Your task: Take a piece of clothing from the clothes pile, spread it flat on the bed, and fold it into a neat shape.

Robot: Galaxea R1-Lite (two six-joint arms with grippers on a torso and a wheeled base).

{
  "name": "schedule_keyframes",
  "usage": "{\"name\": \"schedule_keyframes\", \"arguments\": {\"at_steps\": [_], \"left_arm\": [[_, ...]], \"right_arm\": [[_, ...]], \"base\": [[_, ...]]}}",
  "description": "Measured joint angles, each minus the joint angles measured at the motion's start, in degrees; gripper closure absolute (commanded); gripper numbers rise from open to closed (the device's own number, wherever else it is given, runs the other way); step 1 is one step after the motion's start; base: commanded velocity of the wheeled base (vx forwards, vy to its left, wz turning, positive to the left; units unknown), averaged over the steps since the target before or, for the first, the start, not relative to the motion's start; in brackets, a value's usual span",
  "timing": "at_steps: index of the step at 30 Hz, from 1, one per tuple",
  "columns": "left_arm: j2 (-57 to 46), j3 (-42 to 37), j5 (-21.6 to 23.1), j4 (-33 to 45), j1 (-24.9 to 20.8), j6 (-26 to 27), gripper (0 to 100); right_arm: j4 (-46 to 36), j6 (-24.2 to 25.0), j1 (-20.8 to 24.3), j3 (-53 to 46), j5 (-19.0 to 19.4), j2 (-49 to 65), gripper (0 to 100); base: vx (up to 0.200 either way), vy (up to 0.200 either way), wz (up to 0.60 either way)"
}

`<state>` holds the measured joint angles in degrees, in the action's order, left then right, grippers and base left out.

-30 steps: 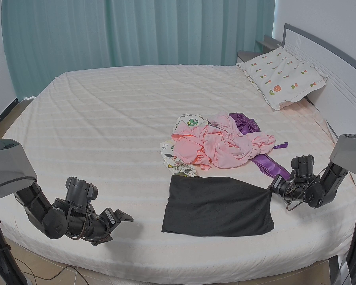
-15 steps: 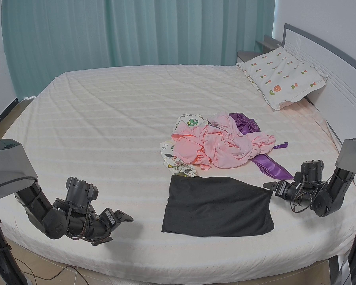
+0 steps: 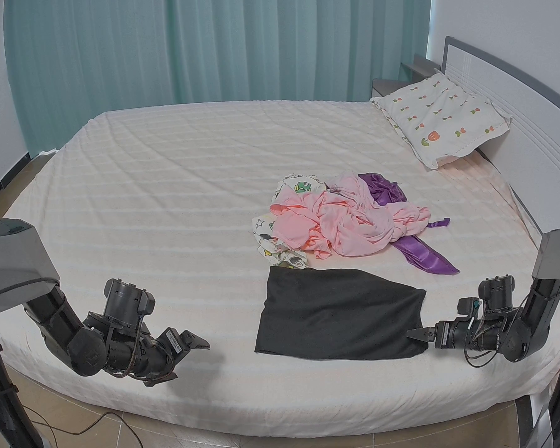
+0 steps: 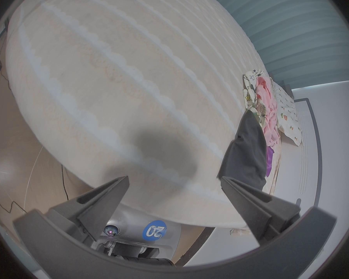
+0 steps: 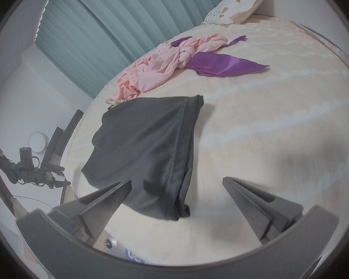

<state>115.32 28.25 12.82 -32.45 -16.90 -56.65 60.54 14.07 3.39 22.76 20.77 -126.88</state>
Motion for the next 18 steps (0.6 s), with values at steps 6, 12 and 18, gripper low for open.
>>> {"name": "schedule_keyframes", "arguments": {"at_steps": [6, 12, 18], "left_arm": [[0.0, 0.0, 0.0, 0.0, 0.0, 0.0, 0], [0.0, 0.0, 0.0, 0.0, 0.0, 0.1, 0], [0.0, 0.0, 0.0, 0.0, 0.0, 0.0, 0]], "right_arm": [[0.1, 0.5, 0.3, 0.1, 0.8, -0.2, 0], [1.6, 0.8, 1.0, 0.1, 0.7, -1.2, 100], [1.5, 0.3, 1.1, -1.0, 0.4, -1.1, 100]], "base": [[0.000, 0.000, 0.00], [0.000, 0.000, 0.00], [0.000, 0.000, 0.00]]}}
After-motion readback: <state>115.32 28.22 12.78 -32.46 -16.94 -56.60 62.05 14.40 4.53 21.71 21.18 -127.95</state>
